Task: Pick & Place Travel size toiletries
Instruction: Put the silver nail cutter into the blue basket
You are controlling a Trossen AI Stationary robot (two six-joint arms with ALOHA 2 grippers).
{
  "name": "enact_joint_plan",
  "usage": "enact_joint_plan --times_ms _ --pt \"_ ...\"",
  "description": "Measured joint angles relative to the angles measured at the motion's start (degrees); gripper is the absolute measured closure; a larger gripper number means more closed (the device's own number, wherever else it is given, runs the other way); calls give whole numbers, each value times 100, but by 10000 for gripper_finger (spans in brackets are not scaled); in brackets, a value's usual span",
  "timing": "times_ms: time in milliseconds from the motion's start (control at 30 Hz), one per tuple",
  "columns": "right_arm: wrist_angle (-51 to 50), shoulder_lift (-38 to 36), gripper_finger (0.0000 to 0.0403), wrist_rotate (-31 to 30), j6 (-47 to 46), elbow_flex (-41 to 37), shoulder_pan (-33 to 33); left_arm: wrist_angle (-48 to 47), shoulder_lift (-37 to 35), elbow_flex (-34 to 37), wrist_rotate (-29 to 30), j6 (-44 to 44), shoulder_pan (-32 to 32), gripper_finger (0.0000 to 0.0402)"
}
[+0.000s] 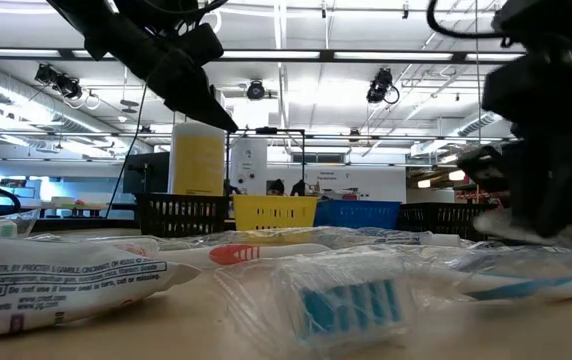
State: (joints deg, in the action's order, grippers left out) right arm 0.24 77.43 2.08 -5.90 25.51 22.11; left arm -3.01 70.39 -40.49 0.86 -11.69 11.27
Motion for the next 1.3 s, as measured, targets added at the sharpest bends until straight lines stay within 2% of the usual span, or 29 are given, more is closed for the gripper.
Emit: enact_joint_plan --times_ms 200,533,800,967,1133,1300 --pt "715 -246 335 62 -270 56 -24 0 0 0 0 -156 0 278" --pt "686 -907 336 -1628 292 331 -438 0 0 0 -2 -119 0 278" --pt "1171 -911 336 -2992 -5 331 -1334 11 0 0 -1 -119 0 278" --pt "1241 -911 336 -2905 -566 331 -1948 20 0 0 -2 -117 0 278" --pt "1387 -905 336 -2889 -515 331 -2540 37 0 0 -2 -117 0 278" --pt "1787 -488 336 -2745 -649 335 -3093 59 0 0 -2 -117 0 278"
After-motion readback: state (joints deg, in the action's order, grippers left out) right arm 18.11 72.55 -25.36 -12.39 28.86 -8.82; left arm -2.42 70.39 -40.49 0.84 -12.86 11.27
